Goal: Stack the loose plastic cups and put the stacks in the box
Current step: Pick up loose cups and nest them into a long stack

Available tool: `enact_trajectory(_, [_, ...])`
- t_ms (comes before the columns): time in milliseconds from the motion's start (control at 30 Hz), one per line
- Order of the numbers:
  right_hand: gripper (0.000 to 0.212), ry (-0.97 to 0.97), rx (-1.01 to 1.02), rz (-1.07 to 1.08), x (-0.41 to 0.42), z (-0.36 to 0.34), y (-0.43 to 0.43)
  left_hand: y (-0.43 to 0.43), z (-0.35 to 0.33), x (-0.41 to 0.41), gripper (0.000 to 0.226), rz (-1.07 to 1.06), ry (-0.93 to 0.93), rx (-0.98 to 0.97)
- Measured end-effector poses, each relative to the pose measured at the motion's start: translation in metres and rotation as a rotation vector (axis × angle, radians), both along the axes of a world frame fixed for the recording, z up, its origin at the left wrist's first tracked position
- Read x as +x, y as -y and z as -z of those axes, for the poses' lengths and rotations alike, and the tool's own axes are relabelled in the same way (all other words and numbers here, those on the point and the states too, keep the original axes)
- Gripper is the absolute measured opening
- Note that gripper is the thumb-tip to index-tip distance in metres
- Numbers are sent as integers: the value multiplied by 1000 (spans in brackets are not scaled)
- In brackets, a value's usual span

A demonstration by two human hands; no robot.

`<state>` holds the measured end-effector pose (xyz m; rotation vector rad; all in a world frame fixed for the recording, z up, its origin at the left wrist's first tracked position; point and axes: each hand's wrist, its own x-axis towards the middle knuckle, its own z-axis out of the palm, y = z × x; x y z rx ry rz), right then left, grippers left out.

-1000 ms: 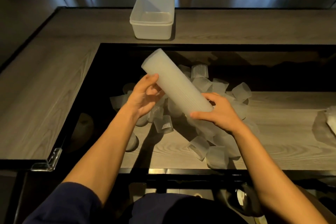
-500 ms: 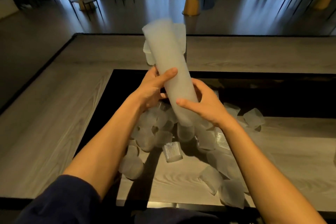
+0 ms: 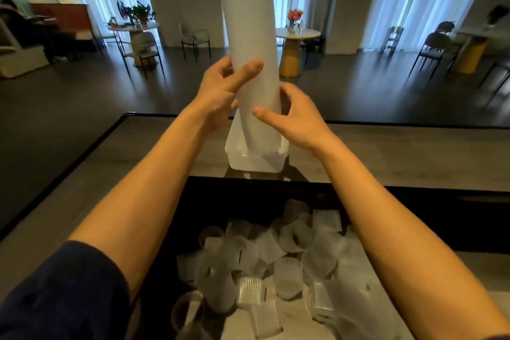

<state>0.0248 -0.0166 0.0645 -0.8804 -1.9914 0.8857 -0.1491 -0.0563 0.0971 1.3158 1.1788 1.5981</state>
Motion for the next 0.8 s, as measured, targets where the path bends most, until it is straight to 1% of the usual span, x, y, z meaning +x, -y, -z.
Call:
enact_trajectory(67, [71, -19, -1, 19, -10, -8, -15, -15, -8, -4, 49, -20, -13, 12])
enact_trajectory(100, [69, -30, -1, 29, -15, -10, -23, -23, -10, -7, 49, -33, -19, 14])
enact_trajectory(167, [68, -47, -4, 49, -22, -10, -37, -42, -11, -12, 54, -50, -40, 24])
enact_trajectory(267, [66, -40, -41, 53, -34, -4, -60, -67, -4, -23, 69, -66, -82, 43])
enact_trajectory(367, [65, -4, -86, 44, -45, 5, -83, -89, 13, -36, 75, -84, -121, 25])
enact_trajectory(500, [66, 59, -94, 69, -56, 22, -109, -112, 38, -51, 73, -81, -167, -25])
enact_trajectory(633, [66, 112, -120, 54, -62, 38, -127, -126, 56, -59, 79, -96, -228, -57])
enact_trajectory(800, [63, 135, -131, 76, -64, 57, -138, -135, 75, -61, 74, -90, -277, -63])
